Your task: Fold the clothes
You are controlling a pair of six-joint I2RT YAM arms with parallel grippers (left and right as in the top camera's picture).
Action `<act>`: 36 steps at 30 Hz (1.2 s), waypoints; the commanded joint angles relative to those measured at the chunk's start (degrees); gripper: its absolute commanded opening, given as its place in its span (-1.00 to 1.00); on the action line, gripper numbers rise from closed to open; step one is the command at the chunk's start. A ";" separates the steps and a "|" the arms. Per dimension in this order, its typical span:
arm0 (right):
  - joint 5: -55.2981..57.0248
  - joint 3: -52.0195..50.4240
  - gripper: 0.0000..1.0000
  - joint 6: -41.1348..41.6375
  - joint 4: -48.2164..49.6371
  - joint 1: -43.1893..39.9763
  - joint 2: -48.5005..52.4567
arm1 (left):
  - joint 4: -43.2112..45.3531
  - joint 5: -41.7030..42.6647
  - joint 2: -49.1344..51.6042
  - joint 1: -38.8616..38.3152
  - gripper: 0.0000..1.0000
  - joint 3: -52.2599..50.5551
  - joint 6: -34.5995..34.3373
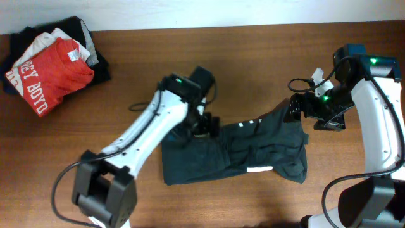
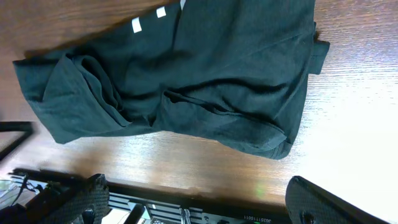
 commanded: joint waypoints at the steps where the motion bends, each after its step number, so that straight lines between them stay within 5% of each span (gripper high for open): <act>1: -0.63 -0.37 0.89 -0.61 -0.44 0.52 -0.83 | -6.34 -10.78 -3.72 6.91 0.98 2.73 0.52; 4: -2.67 -1.95 0.79 -1.66 -0.79 1.84 -0.83 | -8.98 -12.24 -3.69 13.35 0.98 0.72 0.98; 7: -7.56 -8.28 -0.92 -5.09 3.06 7.54 -0.83 | -7.32 -20.83 -3.69 19.21 0.98 -5.49 0.94; 8: -10.62 -11.17 -0.92 -5.09 6.25 10.14 -0.83 | -6.08 -20.39 -3.69 20.72 0.60 -8.33 0.92; 9: -15.74 -15.65 -0.92 -5.07 12.22 14.38 -0.83 | -3.41 -18.95 -3.69 22.23 -0.10 -12.57 0.94; 10: -19.30 -18.18 -0.92 -5.05 16.37 17.22 -0.83 | -2.03 -18.27 -3.69 22.69 -0.19 -14.53 0.94; 12: -26.51 -23.87 -0.92 -3.28 27.98 24.90 -0.79 | 1.42 -17.94 -3.69 23.12 -0.20 -20.15 0.94; 16: -22.60 -29.22 -0.92 8.74 45.46 37.44 2.34 | 3.85 -17.77 -3.69 23.12 -0.19 -24.30 0.94; 23: -1.60 -29.88 -0.92 12.83 46.62 40.06 10.51 | 3.17 -17.75 -3.69 23.12 -0.18 -24.39 2.03; 29: 14.80 -26.10 -0.84 20.41 34.38 40.04 10.03 | 3.45 -17.00 -3.69 23.12 -0.19 -24.39 2.10; 33: 16.26 -12.24 -0.47 20.26 20.00 40.00 7.69 | 5.05 -11.56 -3.87 23.10 -0.19 -24.37 6.88; 34: 18.05 -7.80 -0.03 20.31 16.02 39.74 7.69 | 5.68 -6.62 -4.17 23.10 -0.19 -24.37 10.69; 35: 19.37 -4.76 0.97 20.31 13.53 39.30 7.69 | 6.34 -1.62 -4.48 23.12 -0.18 -24.37 14.21; 36: 20.76 -2.51 0.97 20.31 11.82 38.77 7.69 | 6.86 3.08 -4.68 23.12 -0.15 -24.37 16.87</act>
